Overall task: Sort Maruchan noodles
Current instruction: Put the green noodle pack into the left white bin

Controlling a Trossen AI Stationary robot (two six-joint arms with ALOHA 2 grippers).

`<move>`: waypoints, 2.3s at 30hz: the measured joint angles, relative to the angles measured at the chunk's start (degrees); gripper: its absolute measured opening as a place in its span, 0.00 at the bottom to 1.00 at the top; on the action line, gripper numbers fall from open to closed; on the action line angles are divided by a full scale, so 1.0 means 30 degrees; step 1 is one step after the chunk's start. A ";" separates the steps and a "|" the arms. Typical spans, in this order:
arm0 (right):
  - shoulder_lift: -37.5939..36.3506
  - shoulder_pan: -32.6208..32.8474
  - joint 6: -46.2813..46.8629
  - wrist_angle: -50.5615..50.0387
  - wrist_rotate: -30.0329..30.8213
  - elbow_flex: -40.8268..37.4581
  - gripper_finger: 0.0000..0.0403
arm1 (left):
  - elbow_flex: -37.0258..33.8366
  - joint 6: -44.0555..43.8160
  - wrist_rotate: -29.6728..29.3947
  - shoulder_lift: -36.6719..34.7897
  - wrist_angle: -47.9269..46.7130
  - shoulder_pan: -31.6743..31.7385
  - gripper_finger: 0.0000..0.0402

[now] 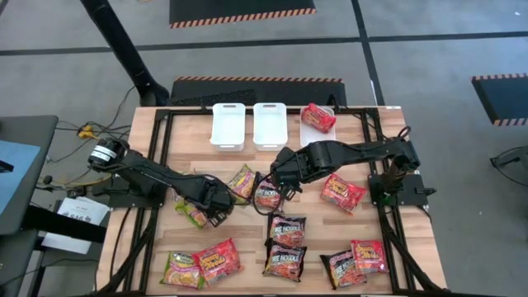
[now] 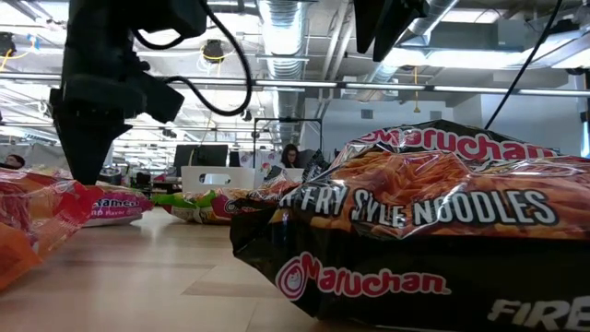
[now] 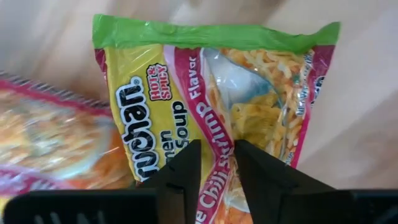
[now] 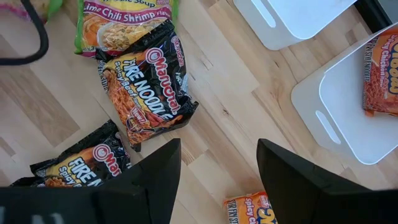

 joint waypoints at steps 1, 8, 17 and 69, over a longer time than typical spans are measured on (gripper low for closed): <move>0.0000 0.0002 0.0000 0.0004 0.0000 0.0000 0.58 | 0.0000 0.0224 0.0085 0.0000 0.0326 0.0089 0.26; 0.0000 -0.0001 0.0007 0.0007 0.0000 0.0000 0.58 | -0.0770 0.1057 0.1051 -0.0057 0.2659 0.0680 0.28; 0.0000 0.0002 0.0044 0.0022 0.0000 0.0000 0.58 | -0.1949 0.1889 0.1532 -0.0146 0.4250 0.0730 0.02; 0.0000 -0.0639 -0.1384 0.1071 -0.1011 0.0000 0.58 | -0.0093 0.7309 0.6306 -0.1712 0.0899 0.4405 0.41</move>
